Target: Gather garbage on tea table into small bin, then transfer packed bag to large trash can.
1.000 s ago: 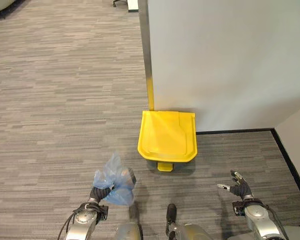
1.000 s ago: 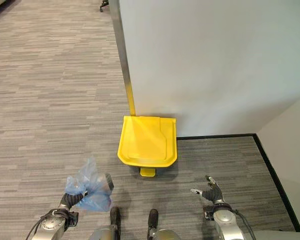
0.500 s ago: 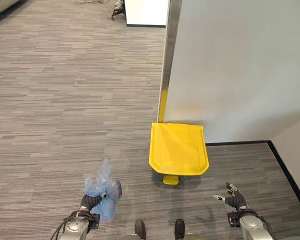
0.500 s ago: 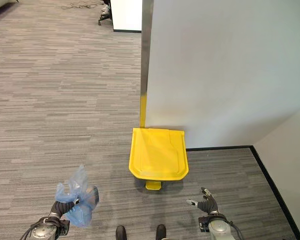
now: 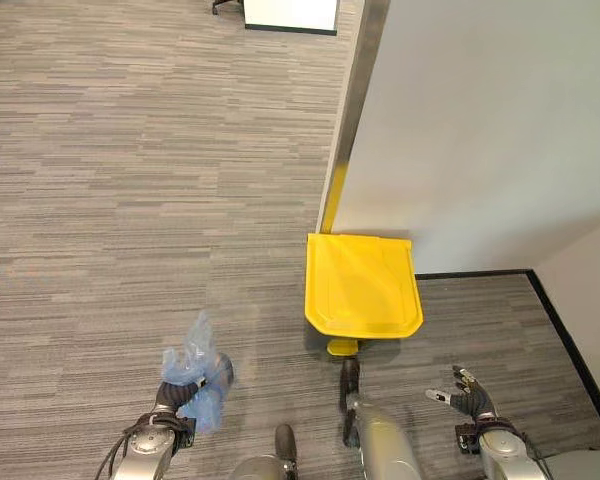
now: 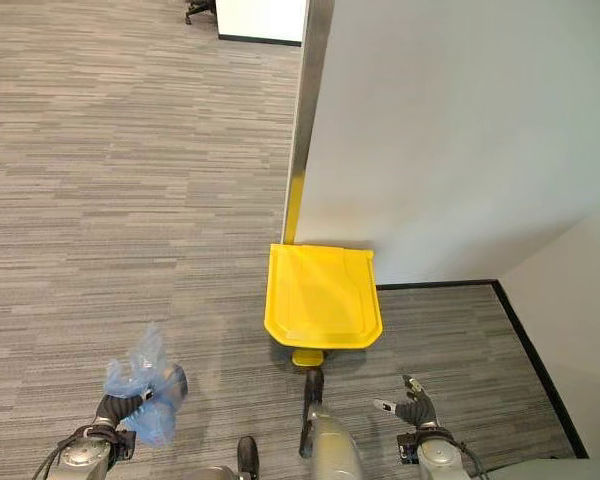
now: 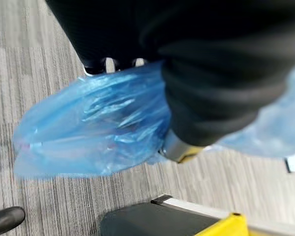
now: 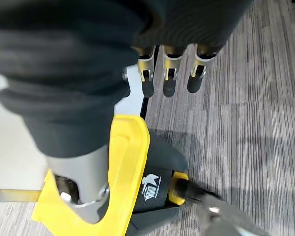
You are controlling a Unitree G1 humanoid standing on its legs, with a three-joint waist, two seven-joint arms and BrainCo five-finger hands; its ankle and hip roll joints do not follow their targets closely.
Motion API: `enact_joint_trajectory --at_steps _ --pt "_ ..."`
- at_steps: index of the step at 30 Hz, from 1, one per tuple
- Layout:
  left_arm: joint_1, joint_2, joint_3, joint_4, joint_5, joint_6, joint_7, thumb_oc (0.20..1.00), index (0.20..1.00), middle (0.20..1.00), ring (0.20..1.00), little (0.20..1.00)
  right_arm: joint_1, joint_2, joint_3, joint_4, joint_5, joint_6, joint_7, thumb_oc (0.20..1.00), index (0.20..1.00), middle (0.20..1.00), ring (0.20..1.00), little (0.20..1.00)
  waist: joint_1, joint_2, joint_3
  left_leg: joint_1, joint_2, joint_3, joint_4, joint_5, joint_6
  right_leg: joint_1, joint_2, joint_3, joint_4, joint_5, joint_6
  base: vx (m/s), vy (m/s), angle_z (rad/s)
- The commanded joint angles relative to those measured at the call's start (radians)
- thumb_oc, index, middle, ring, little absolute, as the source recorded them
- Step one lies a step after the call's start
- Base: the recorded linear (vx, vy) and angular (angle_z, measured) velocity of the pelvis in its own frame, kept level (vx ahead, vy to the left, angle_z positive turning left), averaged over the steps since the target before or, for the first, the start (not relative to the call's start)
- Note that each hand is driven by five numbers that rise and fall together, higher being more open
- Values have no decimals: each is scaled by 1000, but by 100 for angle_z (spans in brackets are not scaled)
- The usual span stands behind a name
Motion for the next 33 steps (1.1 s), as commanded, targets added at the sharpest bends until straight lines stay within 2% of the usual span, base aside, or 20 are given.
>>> enact_joint_trajectory --at_steps 1,3,5,8,10,12,14,20,22,23,25,31,33 --pt "-7 48 11 -75 -23 -51 13 200 200 200 200 200 -48 -43 -35 14 34 -24 -30 1000 1000 1000 1000 1000 -23 12 -12 127 14 -127 93 -229 -105 21 29 -40 0 69 15 260 -83 48" --pt "-2 48 3 -89 -17 -53 2 200 200 200 200 200 -25 -42 -56 8 55 -27 -29 1000 1000 1000 1000 1000 -33 -2 -35 146 5 -153 112 -265 -115 51 19 -22 3 79 -6 274 -101 54" --pt "-1 44 6 -85 -24 -54 4 200 200 200 200 200 -26 -44 -66 16 71 -40 -33 1000 1000 1000 1000 1000 -43 6 -45 152 27 -162 149 -274 -132 46 21 -14 51 94 -19 276 -134 74" --pt "8 35 3 -65 -24 -50 2 200 200 200 200 200 -31 -52 -73 10 88 -43 -37 1000 1000 1000 1000 1000 -56 21 -67 171 58 -157 129 -284 -132 56 28 -30 70 80 -27 167 -81 35" --pt "0 33 0 -58 -26 -54 2 200 200 200 200 200 -43 -61 -62 -6 88 -46 -35 1000 1000 1000 1000 1000 -61 36 -72 176 66 -147 91 -268 -132 40 43 -30 69 87 -22 49 -11 4" --pt "-5 34 -3 -57 -26 -55 0 200 200 200 200 200 -48 -65 -52 -13 81 -46 -32 1000 1000 1000 1000 1000 -59 37 -74 176 66 -142 76 -269 -129 31 46 -30 64 90 -20 -36 11 -12" --pt "-2 34 -16 -79 -8 -58 -23 200 200 200 200 200 -80 -62 15 -43 43 -39 2 1000 1000 1000 1000 1000 -43 36 -78 181 53 -125 32 -263 -116 15 51 -23 38 114 -10 -68 30 -18" --pt "-23 33 -53 -109 21 -70 -43 200 200 200 200 200 -178 -48 126 -120 28 -55 41 1000 1000 1000 1000 1000 -22 36 -70 187 38 -121 19 -265 -106 7 38 -28 11 139 -3 -13 13 -14" --pt "-74 41 -101 -128 14 -89 -35 200 200 200 200 200 -338 -47 235 -153 17 -67 48 1000 1000 1000 1000 1000 4 37 -52 177 33 -121 27 -269 -104 1 26 -44 -3 149 -7 -3 -8 -4" --pt "-75 41 -100 -127 14 -89 -35 200 200 200 200 200 -340 -47 235 -152 18 -67 48 1000 1000 1000 1000 1000 4 37 -52 177 33 -121 28 -269 -104 1 26 -44 -3 149 -7 -14 -20 3" --pt "-129 54 -148 -143 -8 -105 -25 200 200 200 200 200 -475 -46 294 -131 28 -66 36 1000 1000 1000 1000 1000 21 34 -36 158 31 -123 39 -269 -106 -9 22 -53 -3 151 -11 -19 -35 11" --pt "-222 64 -243 -193 -54 -129 -27 200 200 200 200 200 -660 -64 328 -49 93 -60 12 1000 1000 1000 1000 1000 34 26 -13 116 35 -126 61 -267 -112 -33 15 -57 5 151 -18 -9 -37 10" --pt "-288 71 -297 -209 -59 -137 -33 200 200 200 200 200 -737 -97 338 2 110 -57 -5 1000 1000 1000 1000 1000 33 20 -7 102 39 -128 65 -264 -117 -42 15 -55 7 150 -18 -20 -40 14"
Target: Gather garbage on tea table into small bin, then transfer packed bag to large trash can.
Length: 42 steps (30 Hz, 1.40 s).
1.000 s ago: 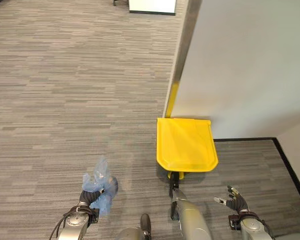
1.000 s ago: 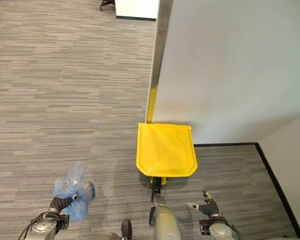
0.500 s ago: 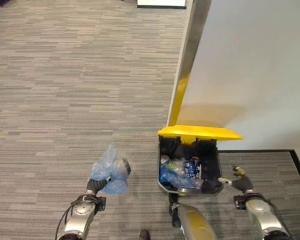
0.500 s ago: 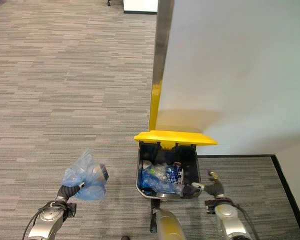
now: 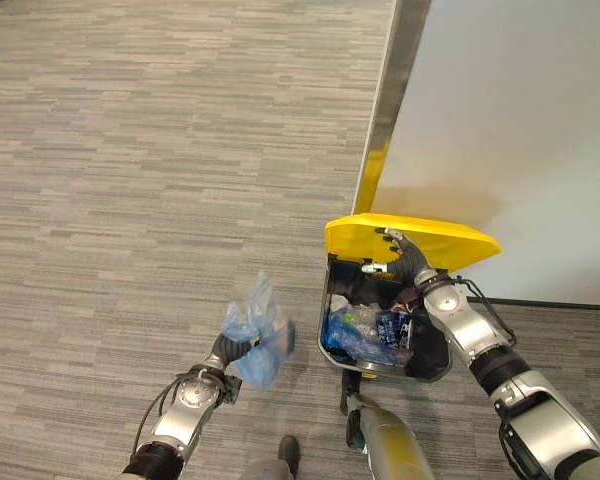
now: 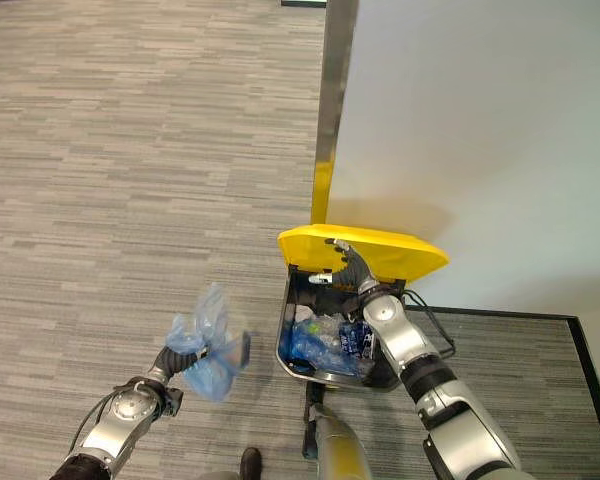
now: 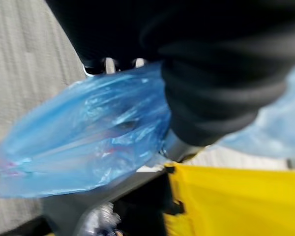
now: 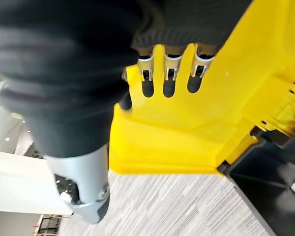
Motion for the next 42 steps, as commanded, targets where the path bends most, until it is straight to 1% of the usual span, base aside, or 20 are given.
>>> enact_joint_trajectory --at_steps 1,3,6,8,9,10,11,14,16,18,21,22,23,24,25,29,33,34,40,42 --pt "-58 57 -16 -86 -39 -82 3 200 200 200 200 200 -33 -25 4 33 53 -44 -47 1000 1000 1000 1000 1000 4 -35 8 94 -66 29 85 -201 30 -45 -58 23 -107 155 99 -18 -47 4" --pt "-103 56 -58 -99 -34 -82 -3 200 200 200 200 200 -78 -42 2 74 70 -43 -56 1000 1000 1000 1000 1000 2 -37 12 91 -64 30 87 -202 29 -51 -55 23 -105 154 100 -15 -35 1" --pt "-198 28 -120 -94 -40 -84 3 200 200 200 200 200 -137 -60 -9 125 116 -45 -68 1000 1000 1000 1000 1000 -11 -44 21 87 -64 36 84 -204 29 -62 -49 27 -104 159 106 -33 -30 -3" --pt "-311 0 -182 -94 -36 -88 16 200 200 200 200 200 -187 -80 6 124 124 -50 -82 1000 1000 1000 1000 1000 -28 -51 39 78 -68 45 90 -205 27 -77 -48 30 -99 162 112 -71 -15 -17" --pt "-345 -10 -198 -90 -32 -91 20 200 200 200 200 200 -202 -87 12 123 123 -51 -86 1000 1000 1000 1000 1000 -31 -53 46 76 -69 51 91 -207 27 -80 -48 33 -98 163 113 -93 6 -34" --pt "-477 -46 -264 -48 -21 -92 38 200 200 200 200 200 -267 -109 48 117 120 -56 -96 1000 1000 1000 1000 1000 -58 -55 60 65 -75 73 94 -211 27 -103 -47 42 -91 168 120 -66 40 -62" --pt "-566 -95 -305 32 -31 -81 54 200 200 200 200 200 -324 -119 78 112 116 -51 -104 1000 1000 1000 1000 1000 -90 -47 74 53 -79 89 94 -211 29 -127 -47 55 -85 172 122 -52 62 -51" --pt "-628 -136 -338 152 26 -56 66 200 200 200 200 200 -360 -106 105 116 119 -48 -114 1000 1000 1000 1000 1000 -123 -33 88 39 -84 99 92 -209 30 -149 -45 68 -81 173 120 0 38 -34" --pt "-642 -141 -344 183 40 -50 69 200 200 200 200 200 -368 -104 112 117 118 -47 -115 1000 1000 1000 1000 1000 -128 -30 90 34 -86 101 94 -209 29 -155 -44 70 -79 173 119 0 6 -17" --pt "-681 -148 -372 270 106 -33 85 200 200 200 200 200 -399 -97 133 115 121 -46 -123 1000 1000 1000 1000 1000 -148 -23 108 13 -89 105 103 -210 28 -180 -43 78 -70 174 116 -7 6 -3" --pt "-709 -145 -379 320 146 -24 101 200 200 200 200 200 -415 -93 139 97 131 -51 -130 1000 1000 1000 1000 1000 -157 -21 123 -6 -93 111 118 -214 27 -196 -44 84 -61 174 115 -1 4 1" --pt "-726 -135 -368 397 227 -2 129 200 200 200 200 200 -416 -94 144 23 139 -71 -141 1000 1000 1000 1000 1000 -174 -18 147 -38 -93 120 149 -221 27 -222 -46 93 -40 169 112 0 0 0" --pt "-721 -133 -363 411 243 4 131 288 288 288 288 288 -407 -96 141 5 142 -74 -141 1000 1000 1000 1000 1000 -176 -16 151 -43 -93 121 154 -222 27 -226 -47 94 -37 169 112 -21 1 3" --pt "-717 -133 -361 422 260 10 133 947 947 947 947 947 -397 -99 137 -11 142 -77 -142 1000 1000 1000 1000 1000 -177 -16 152 -47 -92 121 159 -223 26 -228 -48 95 -35 169 111 0 0 0" --pt "-716 -133 -361 422 261 10 133 1000 1000 1000 1000 1000 -396 -99 137 -12 142 -77 -143 1000 1000 1000 1000 1000 -177 -15 151 -48 -92 121 160 -224 26 -229 -48 95 -34 169 111 0 0 0" --pt "-654 -121 -341 407 308 17 122 1000 1000 1000 1000 1000 -340 -105 117 -61 143 -90 -135 1000 1000 1000 1000 1000 -172 -13 147 -39 -93 122 154 -228 27 -226 -44 93 -39 174 111 -3 -5 2" --pt "-610 -114 -317 386 289 12 115 1000 1000 1000 1000 1000 -311 -102 107 -75 144 -91 -127 1000 1000 1000 1000 1000 -164 -16 143 -26 -93 124 147 -229 28 -215 -43 91 -49 180 115 -4 0 -1" --pt "-587 -111 -299 370 272 12 114 1000 1000 1000 1000 1000 -289 -97 102 -86 135 -86 -119 1000 1000 1000 1000 1000 -160 -19 137 -15 -93 124 143 -231 28 -206 -41 91 -56 183 118 0 0 0" --pt "-522 -97 -262 292 236 5 108 1000 1000 1000 1000 1000 -215 -83 86 -118 94 -71 -103 1000 1000 1000 1000 1000 -150 -33 119 5 -90 122 151 -238 32 -172 -47 88 -70 188 120 -23 -8 2" --pt "-476 -83 -230 240 207 -3 104 1000 1000 1000 1000 1000 -162 -82 67 -139 77 -67 -92 1000 1000 1000 1000 1000 -143 -40 108 16 -88 119 158 -241 32 -151 -52 88 -77 192 123 -29 -25 4"
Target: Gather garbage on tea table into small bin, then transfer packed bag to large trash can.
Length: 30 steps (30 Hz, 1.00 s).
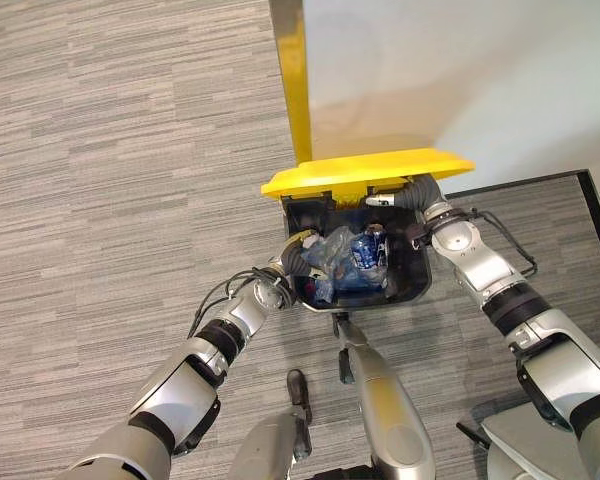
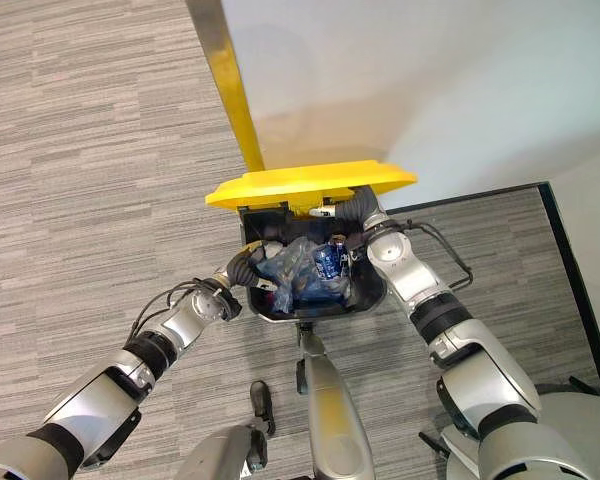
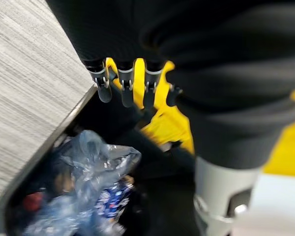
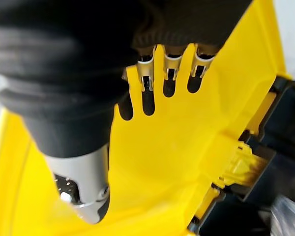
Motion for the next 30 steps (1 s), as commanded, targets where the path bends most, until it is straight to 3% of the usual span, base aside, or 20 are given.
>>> enact_joint_trajectory --at_steps 1,11,14,15,16,17,21,23,24,25,28,30 --pt "112 37 40 -89 -54 -48 -7 1000 1000 1000 1000 1000 49 44 -65 -42 -44 -43 15 1000 1000 1000 1000 1000 15 -48 -103 82 -36 8 96 -210 13 -69 -51 -15 -80 135 133 -58 -40 9" --pt "496 172 323 -272 -167 -65 -59 1000 1000 1000 1000 1000 381 81 -214 -159 -131 -28 89 1000 1000 1000 1000 1000 95 -95 -115 81 -75 2 191 -225 41 28 -78 -46 -145 167 158 -79 7 4" --pt "658 183 464 -291 -202 -64 -78 1000 1000 1000 1000 1000 517 75 -301 -184 -161 -29 116 1000 1000 1000 1000 1000 118 -89 -133 96 -85 6 162 -191 52 47 -92 -90 -128 158 172 -72 49 -10" --pt "661 184 465 -293 -202 -63 -79 1000 1000 1000 1000 1000 519 76 -300 -186 -161 -29 116 1000 1000 1000 1000 1000 116 -90 -135 98 -86 5 158 -189 52 46 -94 -90 -127 157 173 -100 75 -25" --pt "715 174 526 -288 -235 -61 -76 1000 1000 1000 1000 1000 574 74 -334 -187 -181 -21 125 1000 1000 1000 1000 1000 120 -77 -131 105 -75 13 139 -161 58 45 -95 -105 -64 173 188 -118 48 -21" --pt "735 171 543 -287 -244 -59 -75 1000 1000 1000 1000 1000 595 74 -344 -183 -182 -20 128 1000 1000 1000 1000 1000 121 -73 -131 101 -72 12 125 -140 60 51 -96 -107 -30 156 189 -252 71 -13" --pt "794 169 594 -274 -263 -46 -80 1000 1000 1000 1000 1000 709 78 -398 -171 -201 -26 140 1000 1000 1000 1000 1000 140 -33 -156 52 -35 14 55 -46 65 88 -83 -35 219 -19 124 -204 12 -18" --pt "815 172 609 -270 -254 -37 -83 1000 1000 1000 1000 1000 742 84 -415 -160 -207 -22 144 1000 1000 1000 1000 1000 150 -15 -171 42 -8 16 31 -23 64 102 -72 13 338 -55 108 -98 -56 -3" --pt "816 174 610 -256 -247 -35 -73 1000 1000 1000 1000 1000 757 92 -419 -144 -200 -24 139 1000 1000 1000 1000 1000 155 -19 -174 37 -2 17 31 -15 56 139 -73 32 304 -61 111 54 -239 -15" --pt "825 179 613 -245 -253 -33 -83 1000 1000 1000 1000 1000 791 102 -432 -116 -212 -13 140 1000 1000 1000 1000 1000 166 -49 -210 29 -6 6 18 -7 38 254 -50 33 133 -139 96 84 -308 -15" --pt "828 149 606 -224 -281 -36 -72 1000 1000 1000 1000 1000 782 100 -417 -63 -209 -7 131 1000 1000 1000 1000 1000 164 -61 -244 13 18 26 5 9 19 298 -7 65 -2 -104 99 64 -188 -18" --pt "840 144 600 -218 -275 -36 -81 1000 1000 1000 1000 1000 803 94 -428 -53 -201 -6 132 1000 1000 1000 1000 1000 159 -61 -267 29 25 32 -16 13 14 341 -3 58 -57 -100 91 103 -139 -23"
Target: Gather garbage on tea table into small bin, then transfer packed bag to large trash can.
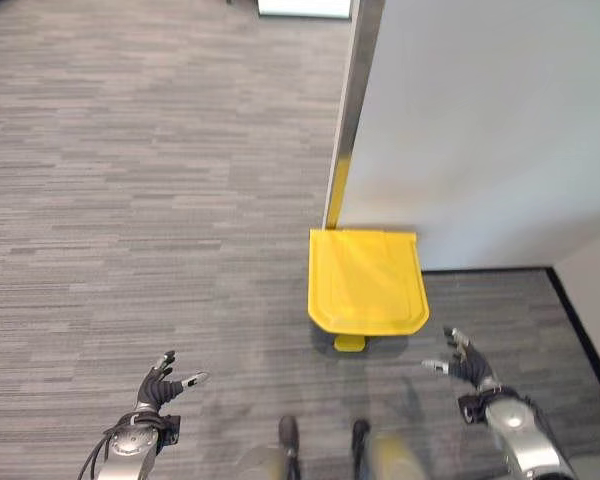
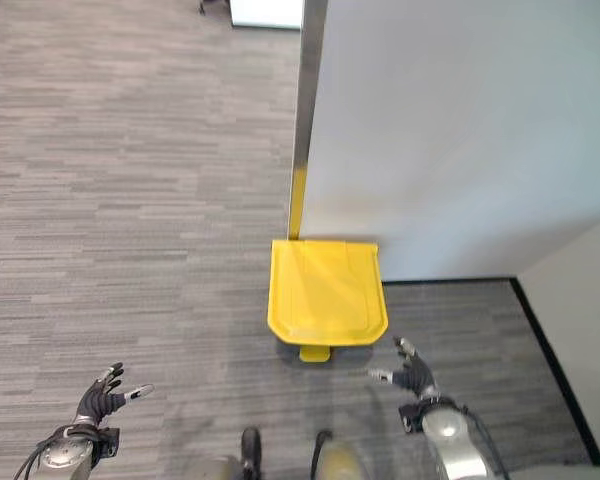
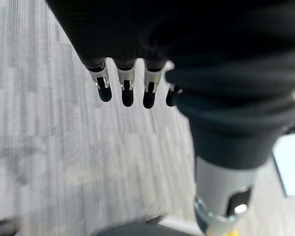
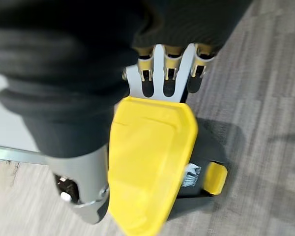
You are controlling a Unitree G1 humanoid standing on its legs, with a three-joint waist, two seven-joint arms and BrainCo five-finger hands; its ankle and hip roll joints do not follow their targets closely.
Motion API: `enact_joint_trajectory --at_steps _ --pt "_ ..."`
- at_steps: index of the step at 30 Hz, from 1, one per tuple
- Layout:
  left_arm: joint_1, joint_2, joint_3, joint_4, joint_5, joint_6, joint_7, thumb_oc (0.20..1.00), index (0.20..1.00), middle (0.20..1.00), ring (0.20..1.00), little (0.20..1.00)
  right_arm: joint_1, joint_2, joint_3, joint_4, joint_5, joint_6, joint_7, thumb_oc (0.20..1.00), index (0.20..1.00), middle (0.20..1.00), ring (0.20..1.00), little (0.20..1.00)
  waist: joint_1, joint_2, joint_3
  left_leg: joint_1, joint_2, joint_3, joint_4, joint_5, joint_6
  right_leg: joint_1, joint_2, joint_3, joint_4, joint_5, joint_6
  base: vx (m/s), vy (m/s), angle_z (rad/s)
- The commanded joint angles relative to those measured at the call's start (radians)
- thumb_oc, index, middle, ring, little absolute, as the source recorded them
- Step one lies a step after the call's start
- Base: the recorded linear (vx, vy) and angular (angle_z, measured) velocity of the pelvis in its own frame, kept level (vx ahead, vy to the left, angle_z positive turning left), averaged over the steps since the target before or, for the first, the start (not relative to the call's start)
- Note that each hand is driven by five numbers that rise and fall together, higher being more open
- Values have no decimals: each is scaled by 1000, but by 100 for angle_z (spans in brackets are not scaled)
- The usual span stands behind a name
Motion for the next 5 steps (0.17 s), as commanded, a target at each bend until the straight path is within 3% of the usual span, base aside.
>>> enact_joint_trajectory --at_steps 1,5 --pt "-9 24 -22 -26 -24 -30 -13 1000 1000 1000 1000 1000 -29 -40 -38 -38 -3 -31 -13 1000 1000 1000 1000 1000 -4 -23 -36 76 -34 -29 9 -147 17 -33 2 0 -74 48 39 90 -85 3" --pt "-1 14 -22 -10 -17 -22 -24 1000 1000 1000 1000 1000 -6 -49 -48 -9 -5 -28 -12 1000 1000 1000 1000 1000 -10 -21 -60 105 -22 -33 -33 -123 2 17 13 -7 -135 52 30 45 -68 0"
